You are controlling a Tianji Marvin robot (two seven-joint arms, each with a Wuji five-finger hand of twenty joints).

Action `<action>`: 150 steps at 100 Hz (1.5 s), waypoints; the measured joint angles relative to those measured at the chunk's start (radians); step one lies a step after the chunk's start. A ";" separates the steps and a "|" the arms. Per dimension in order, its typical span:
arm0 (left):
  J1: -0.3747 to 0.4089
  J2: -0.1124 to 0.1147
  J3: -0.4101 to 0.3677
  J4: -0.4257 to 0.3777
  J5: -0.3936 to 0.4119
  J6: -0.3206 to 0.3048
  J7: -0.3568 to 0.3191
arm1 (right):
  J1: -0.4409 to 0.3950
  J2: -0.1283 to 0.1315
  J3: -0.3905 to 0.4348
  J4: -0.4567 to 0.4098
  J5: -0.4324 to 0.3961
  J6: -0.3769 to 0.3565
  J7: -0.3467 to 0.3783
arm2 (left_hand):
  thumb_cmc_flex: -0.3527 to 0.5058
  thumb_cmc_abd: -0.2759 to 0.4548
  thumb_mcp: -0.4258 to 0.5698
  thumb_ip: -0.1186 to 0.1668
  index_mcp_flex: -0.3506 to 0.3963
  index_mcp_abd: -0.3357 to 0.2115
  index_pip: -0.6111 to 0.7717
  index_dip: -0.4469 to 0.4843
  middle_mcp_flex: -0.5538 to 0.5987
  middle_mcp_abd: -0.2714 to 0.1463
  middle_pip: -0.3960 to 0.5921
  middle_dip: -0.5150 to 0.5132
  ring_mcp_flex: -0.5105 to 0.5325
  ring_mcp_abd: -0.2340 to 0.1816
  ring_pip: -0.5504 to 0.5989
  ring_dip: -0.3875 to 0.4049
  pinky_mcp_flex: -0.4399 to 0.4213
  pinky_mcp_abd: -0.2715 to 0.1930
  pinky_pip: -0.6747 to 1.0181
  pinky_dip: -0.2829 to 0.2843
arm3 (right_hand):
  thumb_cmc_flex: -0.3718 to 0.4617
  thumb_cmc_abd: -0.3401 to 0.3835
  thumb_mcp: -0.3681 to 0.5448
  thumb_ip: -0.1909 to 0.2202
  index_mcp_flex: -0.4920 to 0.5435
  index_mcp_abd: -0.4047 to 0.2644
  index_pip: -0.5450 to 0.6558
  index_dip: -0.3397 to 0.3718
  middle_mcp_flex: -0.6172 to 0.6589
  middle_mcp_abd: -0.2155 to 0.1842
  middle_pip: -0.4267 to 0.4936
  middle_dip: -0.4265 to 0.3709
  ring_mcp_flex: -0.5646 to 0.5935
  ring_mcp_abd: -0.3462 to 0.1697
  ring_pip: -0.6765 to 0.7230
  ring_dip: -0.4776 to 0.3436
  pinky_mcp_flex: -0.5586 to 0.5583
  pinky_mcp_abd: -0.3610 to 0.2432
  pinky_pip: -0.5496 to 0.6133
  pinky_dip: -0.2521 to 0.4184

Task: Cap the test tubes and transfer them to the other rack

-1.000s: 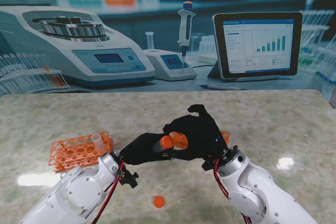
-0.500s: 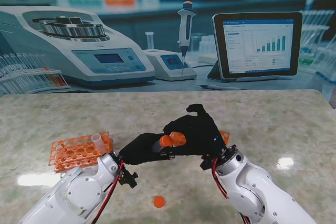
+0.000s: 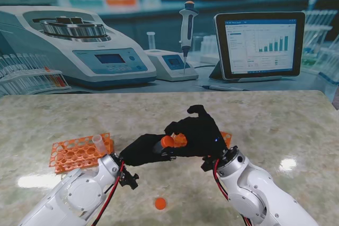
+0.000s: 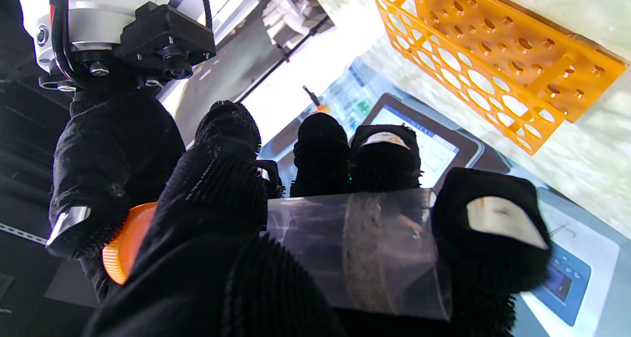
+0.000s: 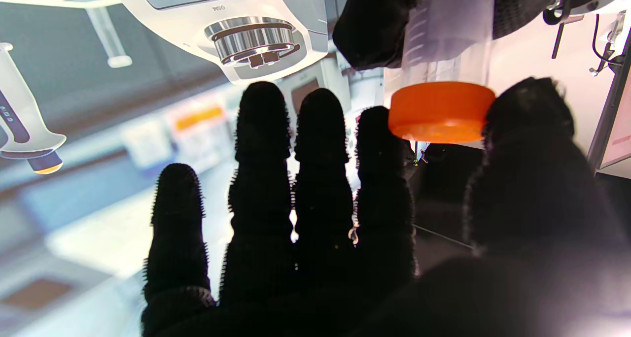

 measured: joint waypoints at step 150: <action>-0.002 0.002 0.002 0.004 0.012 0.001 0.002 | 0.061 -0.011 -0.081 0.047 0.005 0.116 -0.053 | 0.000 0.001 0.000 0.000 -0.001 0.000 0.000 0.000 0.000 0.000 0.000 0.000 0.000 0.000 -0.001 -0.002 0.002 0.004 0.000 0.000 | -0.236 0.030 0.124 0.008 0.306 -0.062 0.088 0.278 0.150 -0.036 0.164 0.014 0.109 -0.015 0.119 0.058 0.057 -0.018 0.048 0.025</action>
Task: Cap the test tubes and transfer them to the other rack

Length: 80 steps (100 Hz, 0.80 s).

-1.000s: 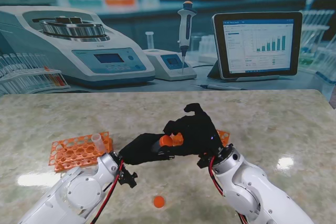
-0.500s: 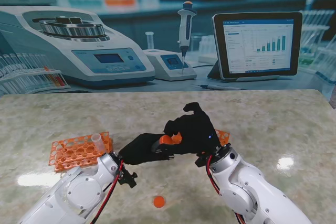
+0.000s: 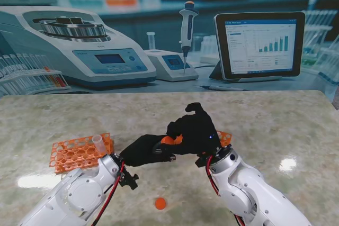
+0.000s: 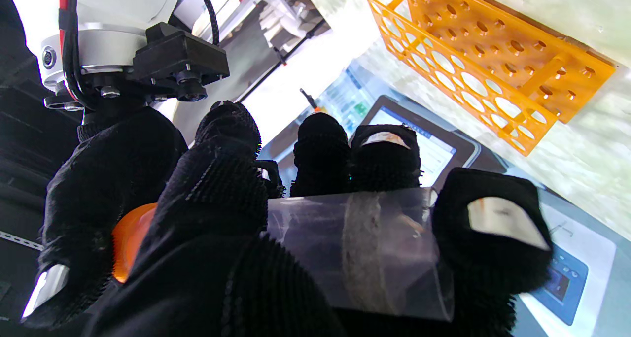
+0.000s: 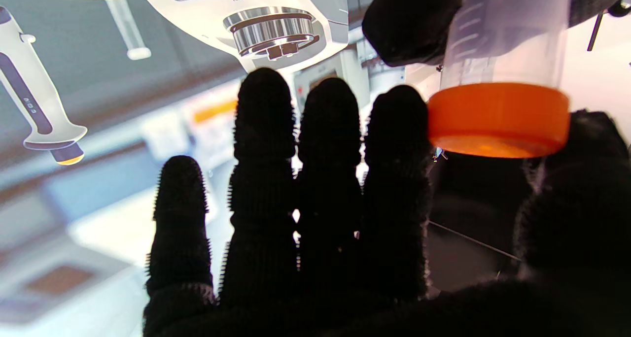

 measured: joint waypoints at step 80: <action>0.004 -0.001 0.001 -0.012 0.003 -0.003 -0.001 | 0.024 -0.020 -0.034 0.029 0.025 0.067 -0.054 | 0.000 0.000 0.000 0.000 0.000 0.000 -0.001 0.000 0.000 0.000 0.000 0.000 0.000 0.000 0.002 0.000 0.000 -0.001 0.000 0.000 | -0.115 0.094 0.186 0.032 0.096 -0.160 0.056 0.084 0.047 -0.017 0.049 -0.030 0.042 -0.007 0.052 0.000 0.028 -0.022 0.021 0.000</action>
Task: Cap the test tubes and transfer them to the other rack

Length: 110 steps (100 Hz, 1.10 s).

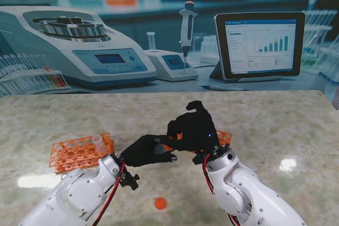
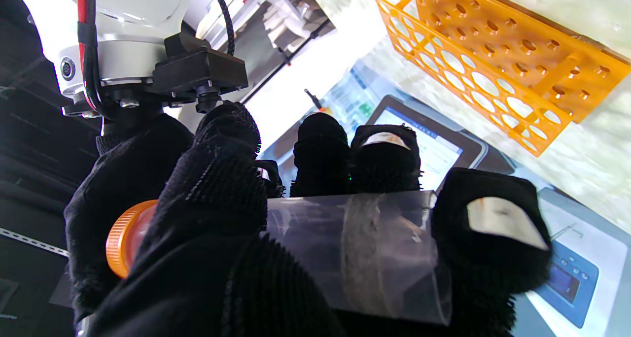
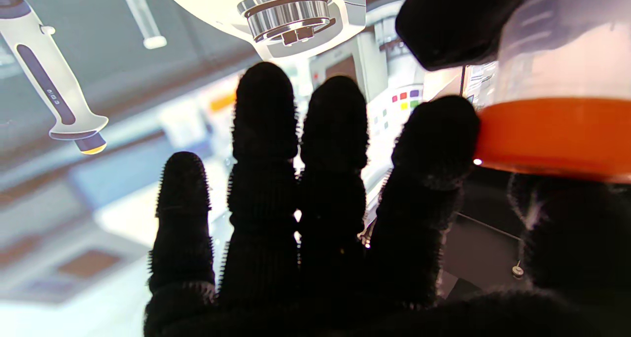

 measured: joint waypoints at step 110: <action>0.003 -0.001 0.000 -0.004 0.004 -0.003 0.000 | -0.098 0.023 0.115 -0.043 -0.072 -0.119 -0.005 | 0.000 0.000 0.000 0.000 0.000 0.000 0.000 0.000 0.000 0.000 0.000 0.000 0.000 0.000 0.001 0.001 0.000 -0.005 0.001 0.000 | -0.026 -0.033 0.060 0.033 -0.358 0.155 -0.419 -0.199 -0.298 0.035 -0.310 -0.131 -0.226 0.021 -0.203 -0.085 -0.161 0.016 -0.079 -0.003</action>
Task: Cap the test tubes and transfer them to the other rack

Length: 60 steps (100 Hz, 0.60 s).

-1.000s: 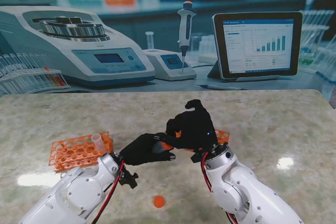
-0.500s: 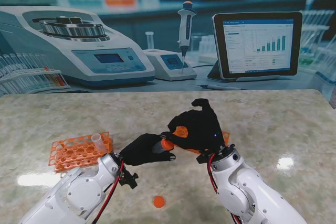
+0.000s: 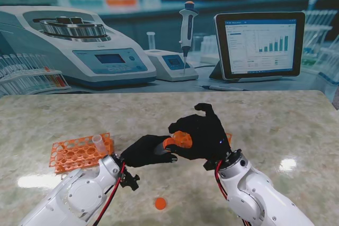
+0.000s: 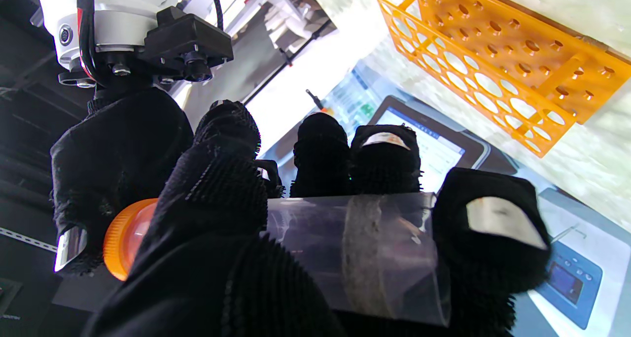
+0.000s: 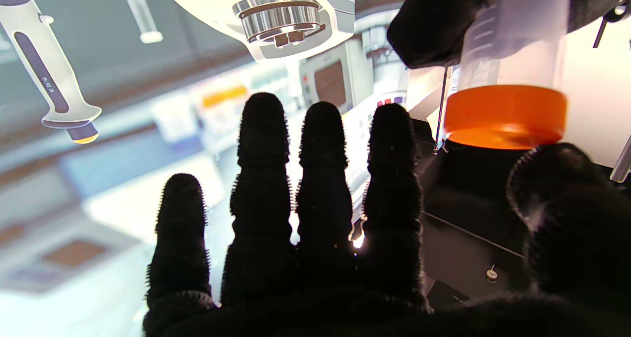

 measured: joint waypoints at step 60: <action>0.000 0.000 0.001 0.003 0.000 0.000 0.000 | -0.019 0.008 0.009 -0.010 -0.020 -0.020 -0.001 | 0.000 0.000 0.000 0.000 0.000 0.000 0.000 0.000 0.000 0.000 0.000 0.000 0.000 0.000 0.008 0.000 0.000 0.000 0.000 0.000 | 0.045 -0.113 0.011 0.001 -0.006 0.003 0.016 0.001 0.002 0.000 0.004 0.000 0.000 0.000 -0.001 0.001 0.001 0.001 0.000 0.000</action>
